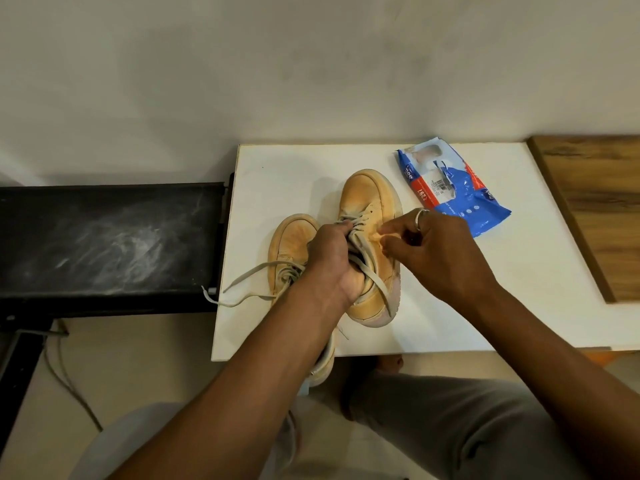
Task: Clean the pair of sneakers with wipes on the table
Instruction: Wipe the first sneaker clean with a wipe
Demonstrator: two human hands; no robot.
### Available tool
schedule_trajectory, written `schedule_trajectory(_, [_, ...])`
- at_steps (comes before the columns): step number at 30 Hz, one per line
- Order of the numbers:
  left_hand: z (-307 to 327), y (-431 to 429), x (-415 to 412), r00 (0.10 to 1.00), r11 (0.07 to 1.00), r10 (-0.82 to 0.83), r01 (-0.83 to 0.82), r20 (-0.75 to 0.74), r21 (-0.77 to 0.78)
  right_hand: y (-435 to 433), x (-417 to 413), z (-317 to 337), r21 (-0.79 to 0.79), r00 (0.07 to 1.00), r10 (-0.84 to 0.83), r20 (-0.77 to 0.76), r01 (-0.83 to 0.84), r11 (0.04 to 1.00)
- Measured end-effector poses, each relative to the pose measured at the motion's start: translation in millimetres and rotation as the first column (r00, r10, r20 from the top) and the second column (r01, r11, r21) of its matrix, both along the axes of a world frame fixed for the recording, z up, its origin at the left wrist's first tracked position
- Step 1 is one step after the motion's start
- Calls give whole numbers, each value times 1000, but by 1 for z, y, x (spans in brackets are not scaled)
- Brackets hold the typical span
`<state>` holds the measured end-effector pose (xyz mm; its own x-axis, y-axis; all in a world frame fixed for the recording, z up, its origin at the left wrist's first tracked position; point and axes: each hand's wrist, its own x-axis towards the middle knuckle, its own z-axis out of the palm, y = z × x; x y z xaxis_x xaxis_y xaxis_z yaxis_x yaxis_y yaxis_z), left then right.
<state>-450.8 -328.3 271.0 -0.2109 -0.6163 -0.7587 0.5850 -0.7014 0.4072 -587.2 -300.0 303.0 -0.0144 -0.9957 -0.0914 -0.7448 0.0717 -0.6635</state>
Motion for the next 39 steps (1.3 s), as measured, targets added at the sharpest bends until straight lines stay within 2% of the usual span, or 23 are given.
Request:
schedule_trajectory(6, [5, 2, 0, 1000, 1000, 6, -6, 27, -1, -27, 4, 0, 19, 997, 12, -73, -11, 1000])
schedule_trajectory(11, [13, 6, -2, 1000, 1000, 10, -10, 9, -7, -13, -14, 4, 146, 991, 110, 81, -121, 982])
schedule_trajectory(16, [12, 5, 0, 999, 1000, 12, -11, 39, -14, -20, -4, -4, 20, 998, 42, 38, -43, 999])
schedule_trajectory(19, [13, 6, 2, 1000, 1000, 4, -4, 27, 0, -20, -1, -1, 1, 992, 116, 42, -117, 993])
schedule_trajectory(24, [18, 6, 2, 999, 1000, -30, 29, 45, 4, -9, -18, 3, 176, 973, 179, 148, -204, 963])
schedule_trajectory(26, [19, 5, 4, 998, 999, -35, 35, 48, -5, -3, -20, 1, 166, 978, 146, 151, -171, 971])
schedule_trajectory(28, [18, 4, 6, 997, 999, -33, 34, 63, -16, -1, -23, 0, 37, 992, 53, 118, -58, 998])
schedule_trajectory(30, [16, 4, 7, 996, 999, -42, 44, 78, -30, -2, -28, 1, -57, 981, -76, 177, 88, 995])
schedule_trajectory(32, [17, 5, 8, 995, 997, -64, 67, 76, -40, -5, -32, 2, -75, 953, -154, 259, 179, 981])
schedule_trajectory(36, [17, 6, 7, 993, 993, -103, 105, 50, -51, -6, -37, -2, -54, 939, -185, 290, 210, 976])
schedule_trajectory(39, [15, 5, 7, 995, 994, -89, 92, 50, -57, -5, -36, -2, -23, 950, -145, 275, 158, 987])
